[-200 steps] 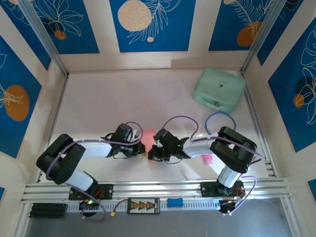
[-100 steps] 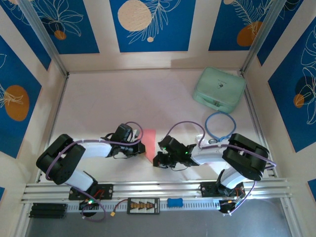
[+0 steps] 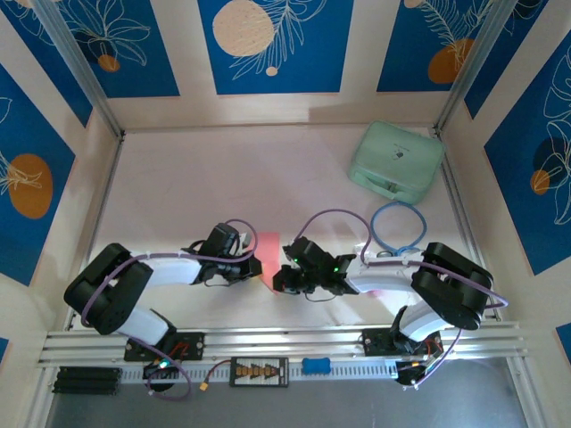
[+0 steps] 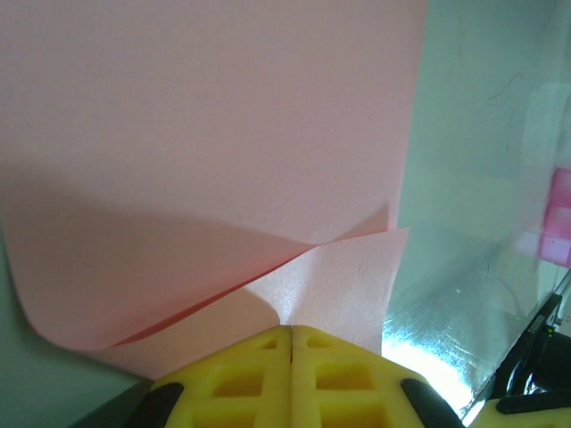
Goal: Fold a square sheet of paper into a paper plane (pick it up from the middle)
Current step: Third fold the triangle at the center of the table.
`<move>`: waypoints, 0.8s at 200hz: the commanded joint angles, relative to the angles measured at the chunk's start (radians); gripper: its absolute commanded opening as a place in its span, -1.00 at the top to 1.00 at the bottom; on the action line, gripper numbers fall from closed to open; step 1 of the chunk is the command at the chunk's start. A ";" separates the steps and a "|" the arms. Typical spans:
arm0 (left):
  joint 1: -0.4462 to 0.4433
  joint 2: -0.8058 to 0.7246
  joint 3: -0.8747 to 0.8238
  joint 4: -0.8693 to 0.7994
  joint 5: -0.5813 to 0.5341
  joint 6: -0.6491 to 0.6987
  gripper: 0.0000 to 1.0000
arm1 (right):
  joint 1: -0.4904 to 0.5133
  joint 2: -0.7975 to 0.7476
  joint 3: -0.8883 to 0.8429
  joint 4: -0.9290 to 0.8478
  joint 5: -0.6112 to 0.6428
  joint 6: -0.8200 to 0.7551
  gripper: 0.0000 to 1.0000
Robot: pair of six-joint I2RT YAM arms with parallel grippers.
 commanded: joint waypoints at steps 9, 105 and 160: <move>-0.003 0.014 -0.015 -0.033 -0.042 -0.015 1.00 | -0.007 0.004 0.016 -0.020 0.008 -0.012 0.88; -0.014 0.037 0.000 0.006 -0.037 -0.040 1.00 | -0.027 -0.072 -0.023 -0.077 0.027 -0.022 0.88; -0.023 0.038 0.009 0.001 -0.043 -0.038 1.00 | -0.039 -0.094 -0.034 -0.060 0.007 -0.026 0.88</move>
